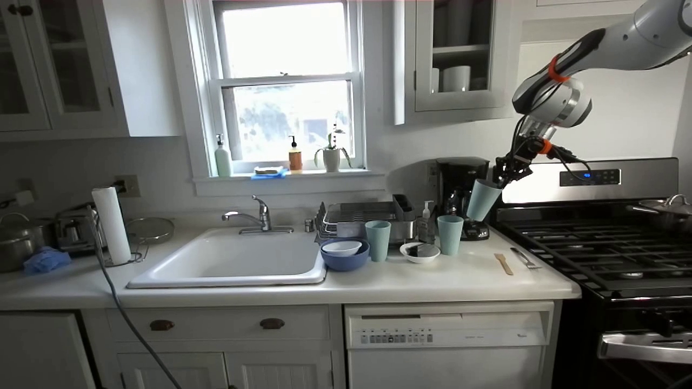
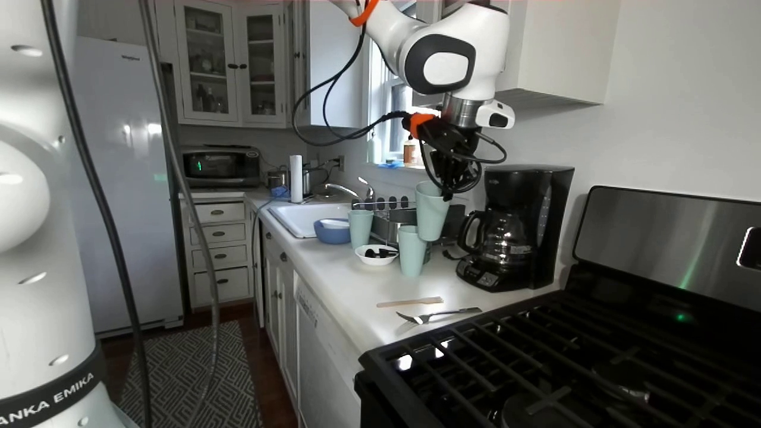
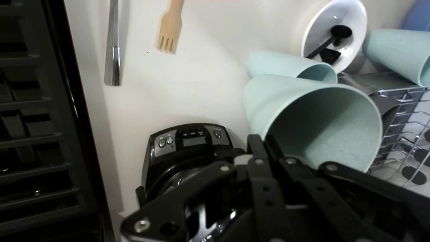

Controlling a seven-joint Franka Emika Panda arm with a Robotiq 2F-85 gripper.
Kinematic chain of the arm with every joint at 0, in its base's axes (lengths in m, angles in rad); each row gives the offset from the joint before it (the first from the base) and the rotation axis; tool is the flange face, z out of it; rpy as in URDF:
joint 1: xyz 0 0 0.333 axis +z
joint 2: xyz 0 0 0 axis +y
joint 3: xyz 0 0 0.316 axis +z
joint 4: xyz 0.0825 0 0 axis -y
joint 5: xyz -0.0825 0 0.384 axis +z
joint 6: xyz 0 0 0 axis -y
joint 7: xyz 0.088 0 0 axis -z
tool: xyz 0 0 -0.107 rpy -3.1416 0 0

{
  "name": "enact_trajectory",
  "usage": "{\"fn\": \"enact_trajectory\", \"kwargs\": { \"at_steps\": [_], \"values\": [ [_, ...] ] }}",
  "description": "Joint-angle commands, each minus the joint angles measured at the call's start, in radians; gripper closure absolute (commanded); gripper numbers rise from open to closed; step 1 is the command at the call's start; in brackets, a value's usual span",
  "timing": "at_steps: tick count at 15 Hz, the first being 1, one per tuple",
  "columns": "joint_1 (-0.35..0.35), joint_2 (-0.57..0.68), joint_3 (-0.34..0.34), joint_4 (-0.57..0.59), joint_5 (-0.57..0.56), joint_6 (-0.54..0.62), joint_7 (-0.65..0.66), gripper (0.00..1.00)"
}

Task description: Remove the grey cup from inside the other grey cup and put it on the counter

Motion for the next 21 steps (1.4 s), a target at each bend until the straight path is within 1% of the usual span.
{"fn": "enact_trajectory", "kwargs": {
  "at_steps": [1,7,10,14,15,16,17,21],
  "values": [
    [0.028,0.030,0.008,0.001,-0.094,0.022,0.104,0.99],
    [0.067,0.102,0.003,0.011,-0.264,0.067,0.306,0.99],
    [0.070,0.135,0.008,0.014,-0.284,0.071,0.350,0.99],
    [0.069,0.163,0.015,0.013,-0.273,0.096,0.373,0.99],
    [0.069,0.164,0.015,0.010,-0.272,0.101,0.377,0.71],
    [0.067,0.162,0.015,0.007,-0.271,0.106,0.380,0.71],
    [0.065,0.156,0.014,0.003,-0.269,0.110,0.381,0.66],
    [0.037,0.101,0.018,-0.034,-0.227,0.114,0.339,0.38]
  ]
}}
